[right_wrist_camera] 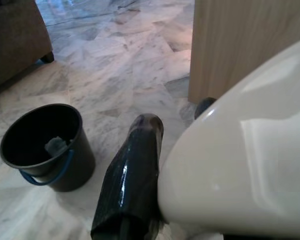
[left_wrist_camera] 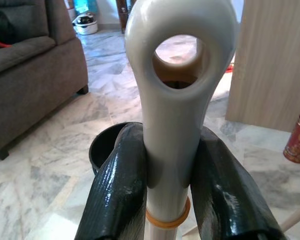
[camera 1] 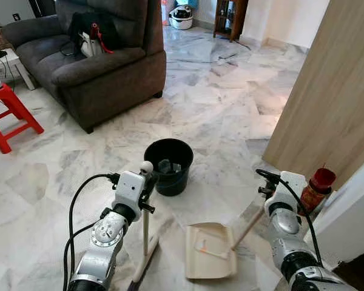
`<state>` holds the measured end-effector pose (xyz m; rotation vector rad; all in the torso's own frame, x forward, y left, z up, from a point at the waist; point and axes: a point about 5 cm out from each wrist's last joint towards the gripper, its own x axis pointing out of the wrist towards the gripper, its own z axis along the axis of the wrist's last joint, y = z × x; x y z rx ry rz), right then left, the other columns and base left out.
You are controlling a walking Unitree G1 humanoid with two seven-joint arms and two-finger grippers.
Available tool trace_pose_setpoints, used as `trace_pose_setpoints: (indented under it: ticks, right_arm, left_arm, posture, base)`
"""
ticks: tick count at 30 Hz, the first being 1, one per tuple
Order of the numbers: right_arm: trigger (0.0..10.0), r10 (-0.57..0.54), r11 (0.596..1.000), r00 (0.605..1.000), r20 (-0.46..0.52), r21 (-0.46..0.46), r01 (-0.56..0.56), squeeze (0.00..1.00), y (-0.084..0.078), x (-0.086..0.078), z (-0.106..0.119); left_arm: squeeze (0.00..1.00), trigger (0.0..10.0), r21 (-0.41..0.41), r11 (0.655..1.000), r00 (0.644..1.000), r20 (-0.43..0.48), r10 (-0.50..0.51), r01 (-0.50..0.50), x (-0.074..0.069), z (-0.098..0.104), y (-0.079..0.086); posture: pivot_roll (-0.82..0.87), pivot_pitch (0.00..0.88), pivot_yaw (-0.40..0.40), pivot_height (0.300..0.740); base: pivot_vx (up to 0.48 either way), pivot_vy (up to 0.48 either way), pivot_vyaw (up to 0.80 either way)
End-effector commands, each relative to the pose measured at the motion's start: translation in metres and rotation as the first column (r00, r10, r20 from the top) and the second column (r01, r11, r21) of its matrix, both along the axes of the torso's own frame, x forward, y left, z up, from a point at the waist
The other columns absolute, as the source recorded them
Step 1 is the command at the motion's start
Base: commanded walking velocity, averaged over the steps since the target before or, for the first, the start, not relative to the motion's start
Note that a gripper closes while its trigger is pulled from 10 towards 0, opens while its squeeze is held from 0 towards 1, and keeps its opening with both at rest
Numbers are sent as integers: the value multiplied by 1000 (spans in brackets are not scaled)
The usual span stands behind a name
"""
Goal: Sweep floor
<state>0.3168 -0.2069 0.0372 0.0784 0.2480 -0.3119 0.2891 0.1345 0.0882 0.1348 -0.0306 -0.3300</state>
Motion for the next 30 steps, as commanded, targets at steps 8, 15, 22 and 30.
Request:
trace_pose_setpoints:
  ticks: [8,15,22,30]
  right_arm:
    - [10000,-1,1000,996,93,-6,2,0,-3,3,12]
    - [10000,-3,1000,997,83,21,2,0,-5,2,10]
    - [10000,-1,1000,996,94,7,1,0,-6,3,12]
    - [10000,12,1000,995,97,28,-15,0,-4,4,12]
  left_arm:
    - [0,10000,-15,998,998,29,54,-53,2,4,5]
    - [0,10000,-25,999,998,30,47,-46,2,4,2]
    - [0,10000,-28,999,998,31,48,-47,3,5,2]
    - [0,10000,-32,999,999,30,45,-44,4,6,1]
  posture:
    - [79,0,-13,740]
    - [80,0,-12,740]
    - [82,0,-15,740]
    - [83,0,-19,740]
  base:
    - [0,36,0]
    - [0,386,-182]
    - [0,406,-355]
    - [0,402,0]
